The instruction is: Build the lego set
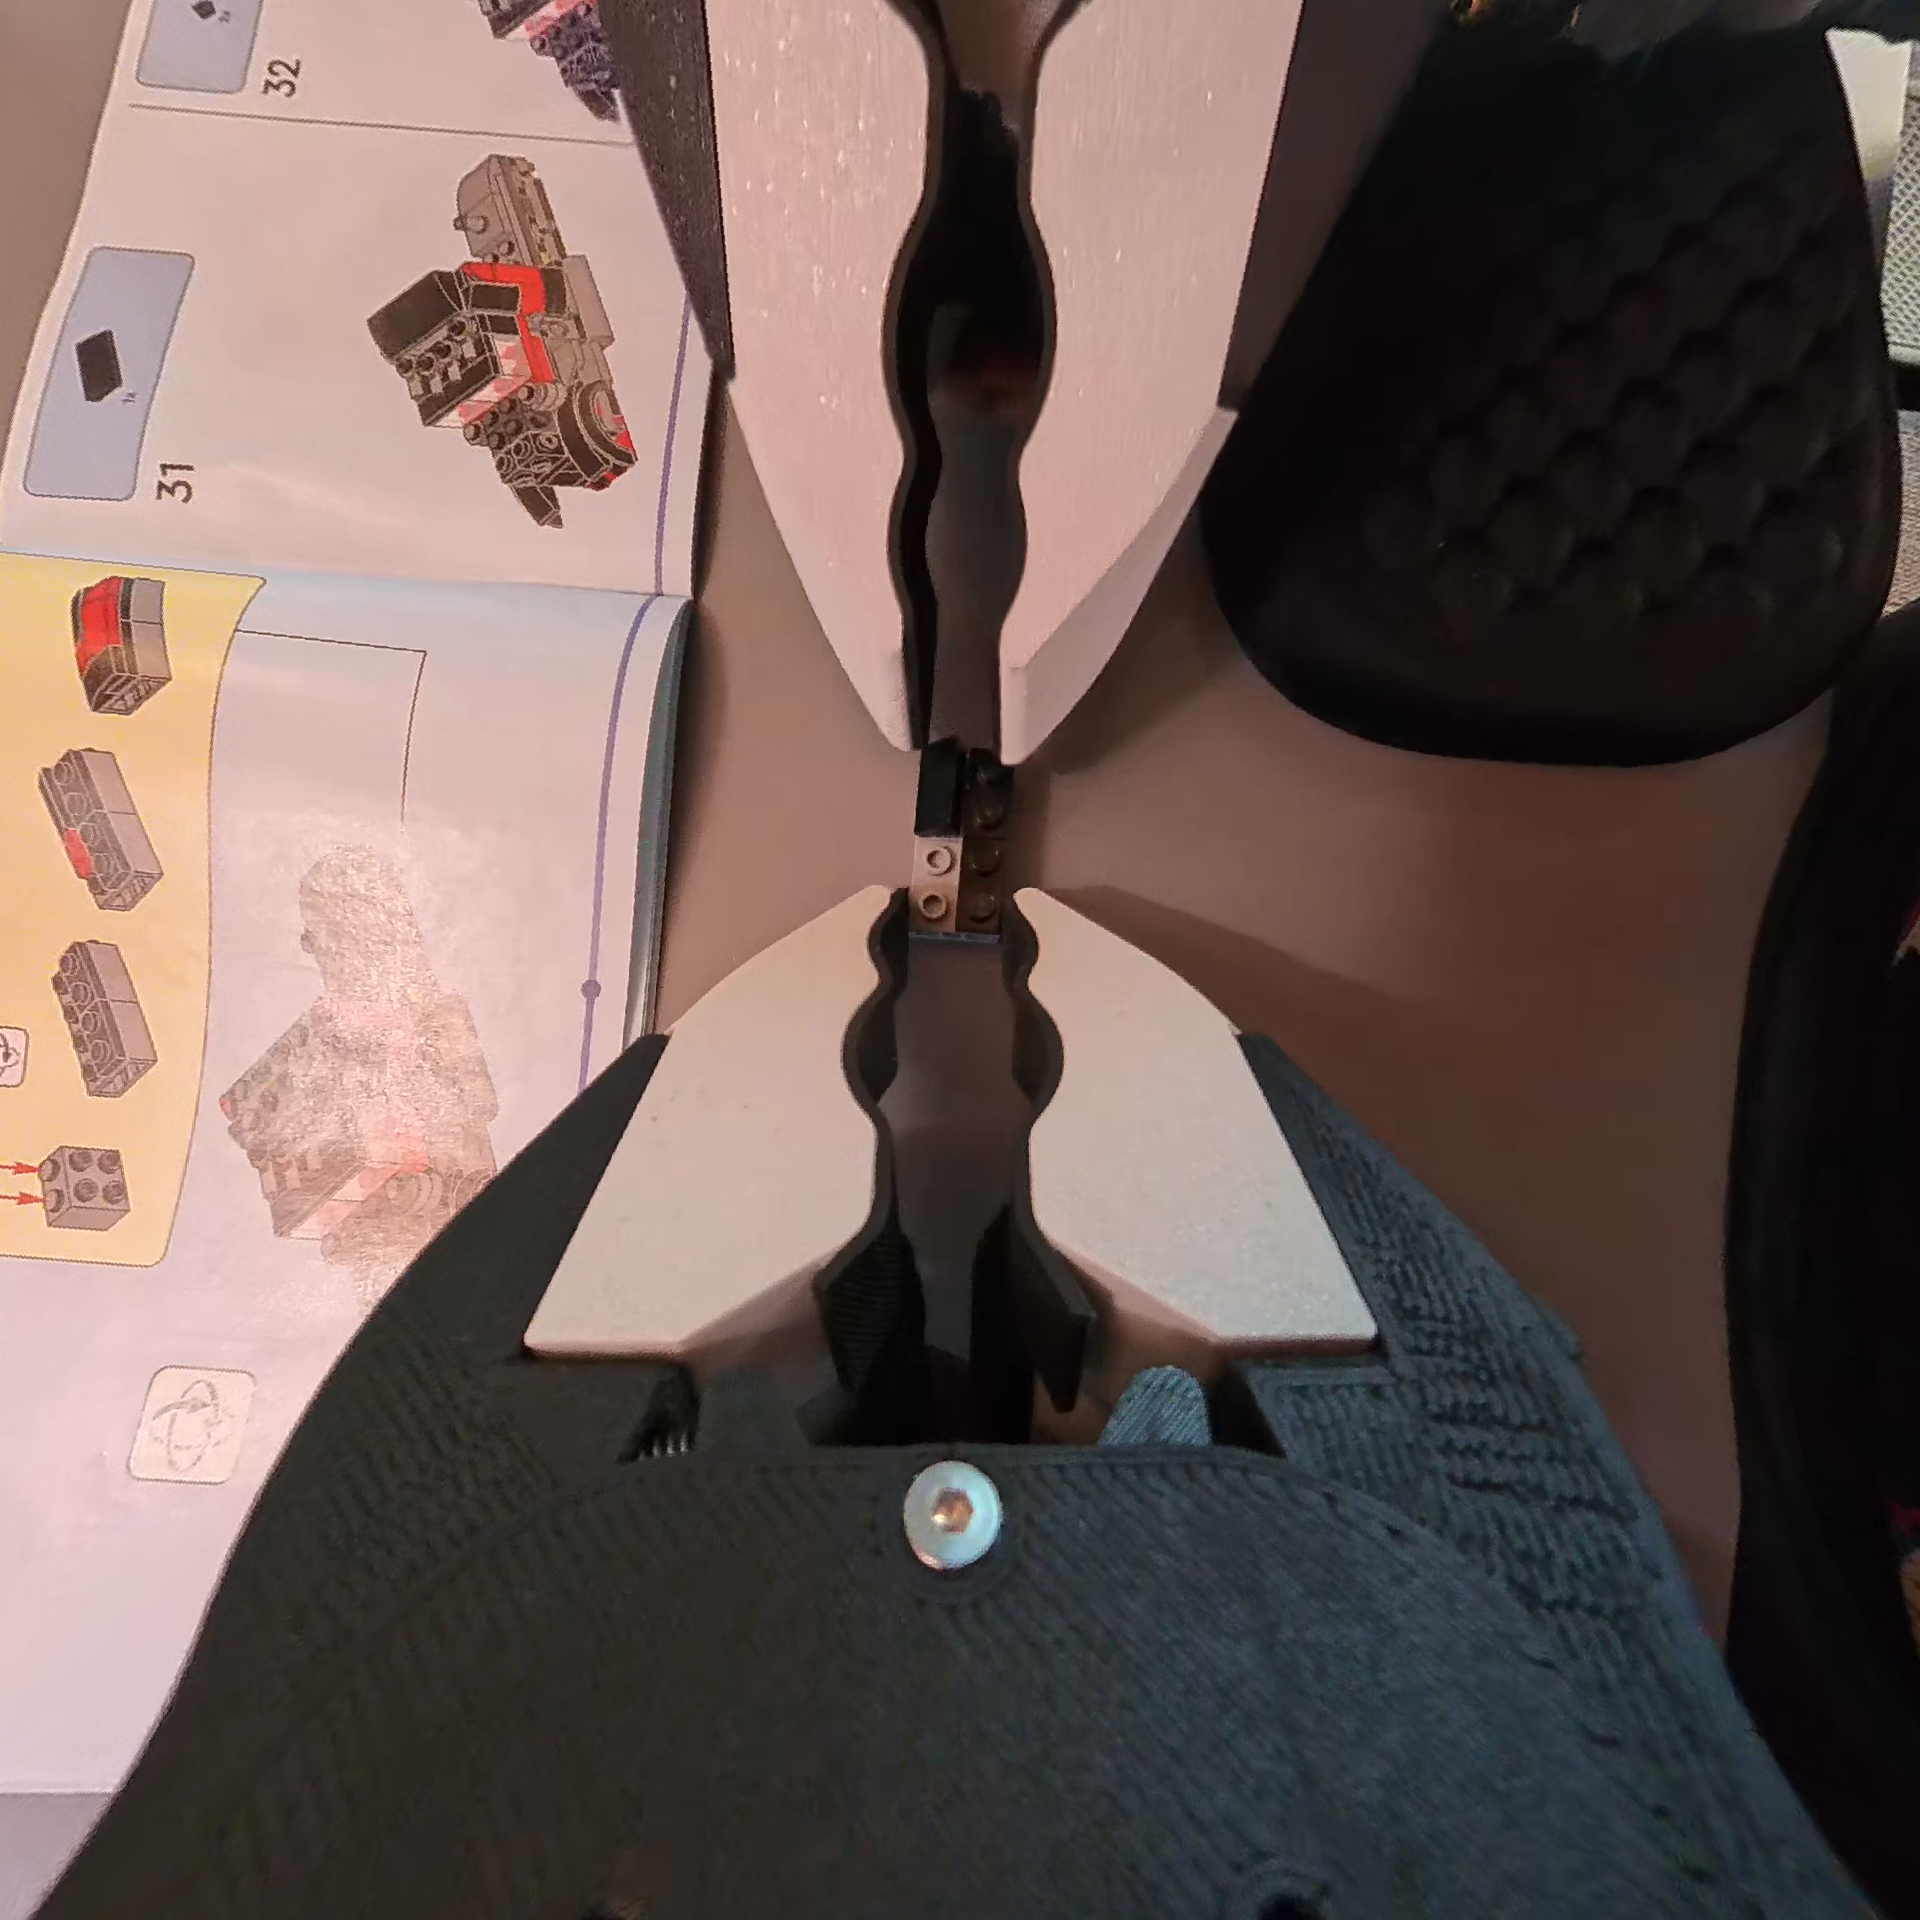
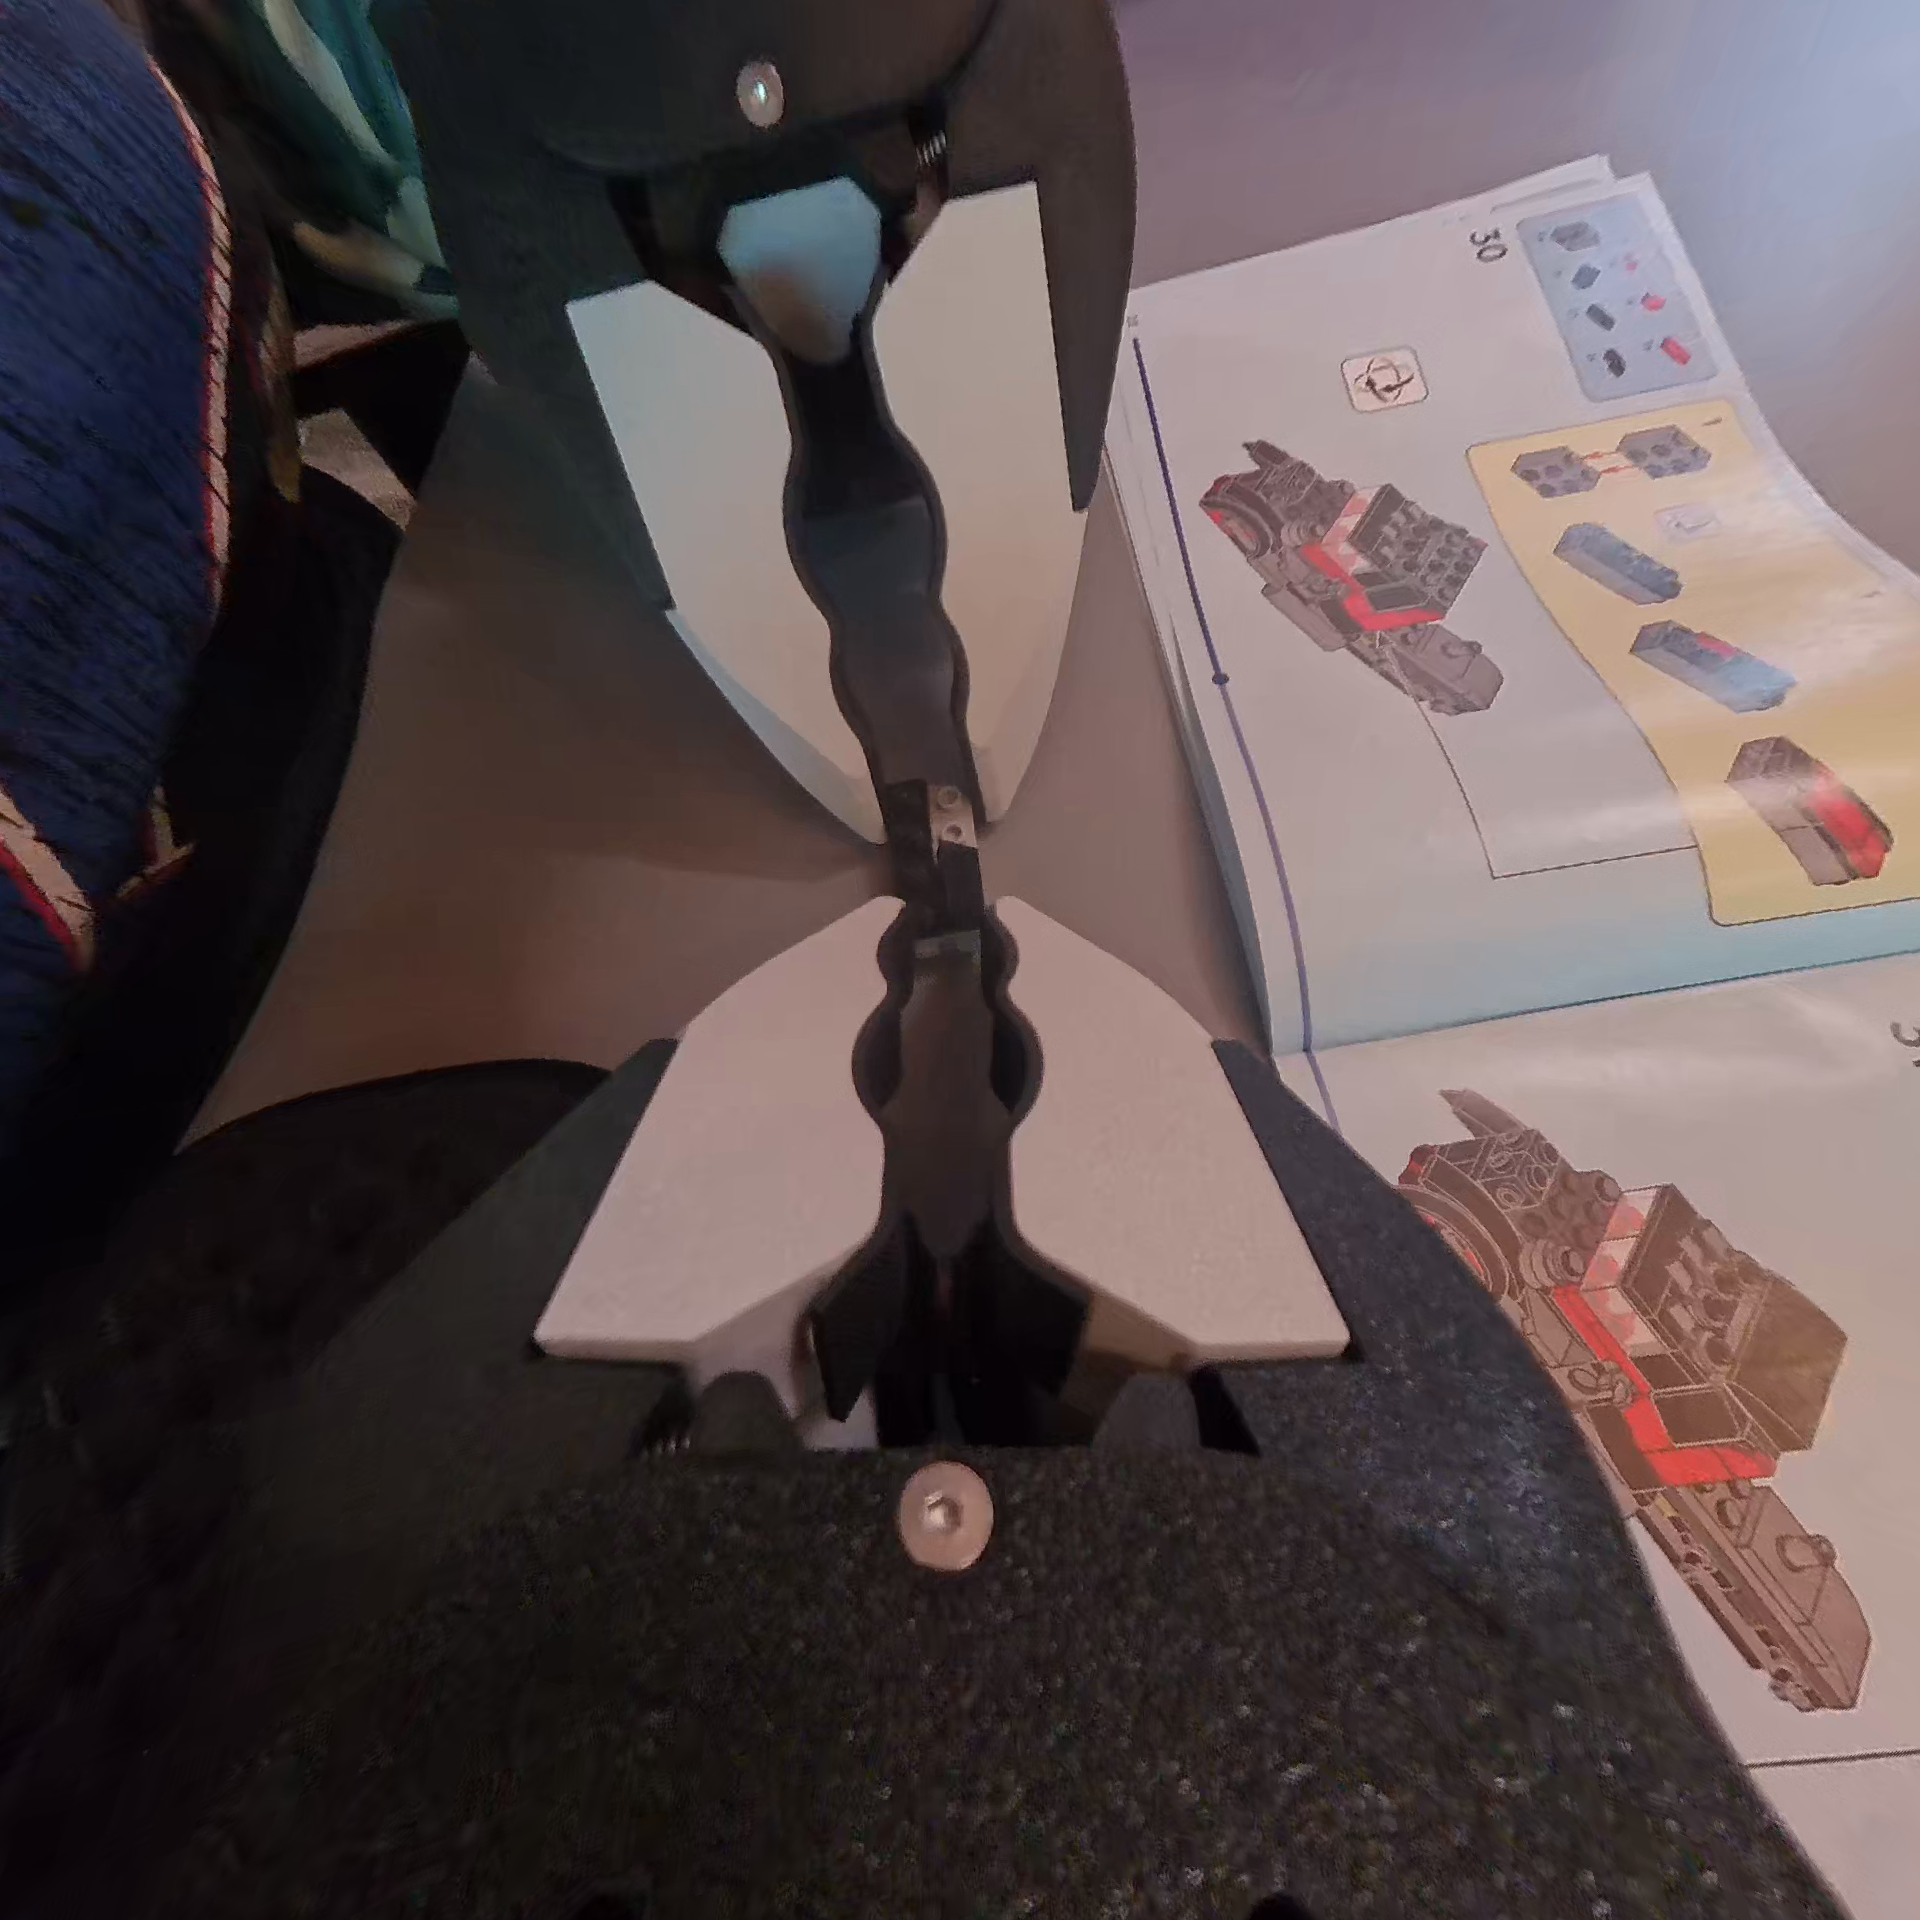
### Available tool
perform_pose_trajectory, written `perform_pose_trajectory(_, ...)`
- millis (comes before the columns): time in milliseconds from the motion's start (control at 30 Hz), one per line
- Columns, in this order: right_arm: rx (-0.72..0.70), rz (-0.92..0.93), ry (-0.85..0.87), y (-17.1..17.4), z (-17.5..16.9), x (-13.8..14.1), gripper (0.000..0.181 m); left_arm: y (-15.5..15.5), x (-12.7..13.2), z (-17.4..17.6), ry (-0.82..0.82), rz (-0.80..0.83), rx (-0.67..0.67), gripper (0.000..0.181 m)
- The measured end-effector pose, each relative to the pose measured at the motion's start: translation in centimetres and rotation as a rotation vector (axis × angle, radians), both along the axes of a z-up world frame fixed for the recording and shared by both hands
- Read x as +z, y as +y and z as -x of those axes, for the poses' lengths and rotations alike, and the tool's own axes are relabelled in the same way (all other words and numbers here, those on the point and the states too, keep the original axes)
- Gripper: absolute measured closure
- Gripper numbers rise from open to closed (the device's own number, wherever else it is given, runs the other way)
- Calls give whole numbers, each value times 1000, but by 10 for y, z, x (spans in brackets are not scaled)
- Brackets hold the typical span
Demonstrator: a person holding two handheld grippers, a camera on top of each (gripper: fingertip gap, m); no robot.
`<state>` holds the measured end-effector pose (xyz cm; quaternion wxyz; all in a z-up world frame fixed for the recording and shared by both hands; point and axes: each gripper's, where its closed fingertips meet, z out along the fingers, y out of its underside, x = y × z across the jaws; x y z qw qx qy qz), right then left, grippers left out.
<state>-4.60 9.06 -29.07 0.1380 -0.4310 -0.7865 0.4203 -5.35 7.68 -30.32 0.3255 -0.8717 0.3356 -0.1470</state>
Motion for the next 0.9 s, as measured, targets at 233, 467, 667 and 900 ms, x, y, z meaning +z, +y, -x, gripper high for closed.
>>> perform_pose_trajectory(233,-8,4,2,1,1,0,167,0,0,0,-5,2,0,164)
perform_pose_trajectory(467,-32,22,12,4,0,5,167,-2,1,-1,-23,14,-13,159)
perform_pose_trajectory(667,-14,29,7,1,-4,4,164,-1,2,-1,-63,39,0,155)
perform_pose_trajectory(900,55,-29,95,-8,-1,7,170,0,3,0,-81,39,13,155)
